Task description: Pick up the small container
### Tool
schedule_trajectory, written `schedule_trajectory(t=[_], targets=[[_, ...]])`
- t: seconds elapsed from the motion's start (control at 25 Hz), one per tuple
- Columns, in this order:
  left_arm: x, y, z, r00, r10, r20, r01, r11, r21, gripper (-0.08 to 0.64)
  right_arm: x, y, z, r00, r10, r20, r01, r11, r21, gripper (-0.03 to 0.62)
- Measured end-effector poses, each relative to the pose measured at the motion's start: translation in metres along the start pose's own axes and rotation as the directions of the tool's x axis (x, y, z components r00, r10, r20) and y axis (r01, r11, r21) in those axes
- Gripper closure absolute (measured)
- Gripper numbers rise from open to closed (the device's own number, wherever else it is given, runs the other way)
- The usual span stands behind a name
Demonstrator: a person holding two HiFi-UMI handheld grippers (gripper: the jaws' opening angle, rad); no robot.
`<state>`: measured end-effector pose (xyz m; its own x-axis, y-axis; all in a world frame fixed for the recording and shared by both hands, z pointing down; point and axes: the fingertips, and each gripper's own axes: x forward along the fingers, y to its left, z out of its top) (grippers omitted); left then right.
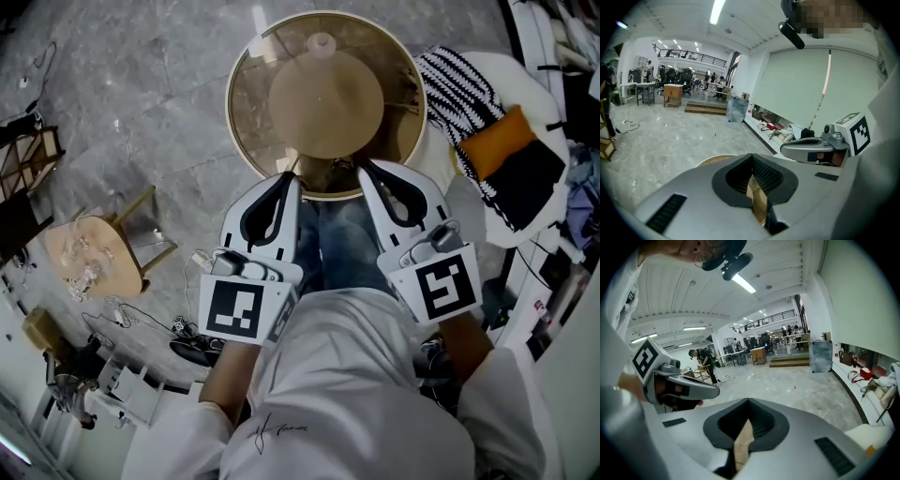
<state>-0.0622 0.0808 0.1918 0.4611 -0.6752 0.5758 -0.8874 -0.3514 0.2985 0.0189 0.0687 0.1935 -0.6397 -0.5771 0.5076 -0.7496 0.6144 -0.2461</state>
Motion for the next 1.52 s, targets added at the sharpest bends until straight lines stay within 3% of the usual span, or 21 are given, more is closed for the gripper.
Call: schedule_trajectory(t=[0.88, 1.52], targets=[[0.054, 0.013, -0.042, 0.997, 0.031, -0.065, -0.033, 0.999, -0.036, 0.543, 0.049, -0.034, -0.052, 0.999, 0.034, -0.033, -0.034, 0.999, 0.022, 0.577], [0.098, 0.039, -0.075, 0.995, 0.025, -0.092, -0.031, 0.997, -0.064, 0.543, 0.093, -0.055, -0.091, 0.998, 0.018, -0.053, -0.016, 0.999, 0.040, 0.577]])
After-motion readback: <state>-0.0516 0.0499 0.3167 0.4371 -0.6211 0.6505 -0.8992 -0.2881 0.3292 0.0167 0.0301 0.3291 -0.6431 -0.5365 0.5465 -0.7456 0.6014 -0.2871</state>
